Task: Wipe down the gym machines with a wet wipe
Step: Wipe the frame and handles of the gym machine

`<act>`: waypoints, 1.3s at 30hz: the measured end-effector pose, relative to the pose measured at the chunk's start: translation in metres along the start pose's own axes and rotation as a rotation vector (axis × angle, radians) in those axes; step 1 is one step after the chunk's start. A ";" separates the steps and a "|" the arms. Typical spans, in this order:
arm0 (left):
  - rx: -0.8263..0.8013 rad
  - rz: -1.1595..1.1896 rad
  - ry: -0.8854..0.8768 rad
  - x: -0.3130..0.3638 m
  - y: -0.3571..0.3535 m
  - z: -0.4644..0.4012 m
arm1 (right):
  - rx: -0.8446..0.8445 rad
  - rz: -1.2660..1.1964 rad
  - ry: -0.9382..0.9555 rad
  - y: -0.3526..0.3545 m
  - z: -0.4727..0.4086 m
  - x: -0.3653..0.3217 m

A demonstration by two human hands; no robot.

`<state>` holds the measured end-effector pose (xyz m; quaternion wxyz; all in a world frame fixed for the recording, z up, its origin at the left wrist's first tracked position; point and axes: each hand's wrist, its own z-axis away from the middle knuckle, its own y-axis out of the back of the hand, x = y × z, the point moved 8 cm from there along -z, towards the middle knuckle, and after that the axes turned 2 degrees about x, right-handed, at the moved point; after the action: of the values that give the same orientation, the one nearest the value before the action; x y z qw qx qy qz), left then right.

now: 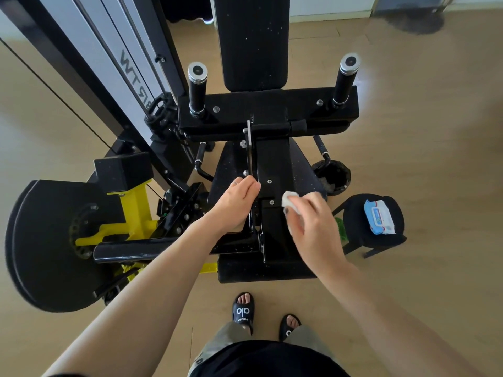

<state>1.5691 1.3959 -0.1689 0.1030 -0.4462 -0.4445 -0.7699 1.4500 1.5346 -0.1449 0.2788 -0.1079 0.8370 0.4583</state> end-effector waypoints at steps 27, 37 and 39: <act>0.286 -0.320 -0.188 0.013 0.019 0.106 | -0.360 0.279 0.247 -0.049 0.043 -0.041; 0.336 -0.640 -0.074 0.023 -0.022 0.105 | -0.220 -0.351 -0.277 -0.020 0.042 -0.008; 0.362 -0.726 -0.055 0.028 -0.027 0.102 | -0.123 -0.341 -0.409 -0.018 0.040 0.002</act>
<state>1.5985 1.4973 -0.1425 -0.1106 -0.2550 -0.7042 -0.6534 1.4709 1.5580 -0.1756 0.5083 -0.1693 0.7036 0.4667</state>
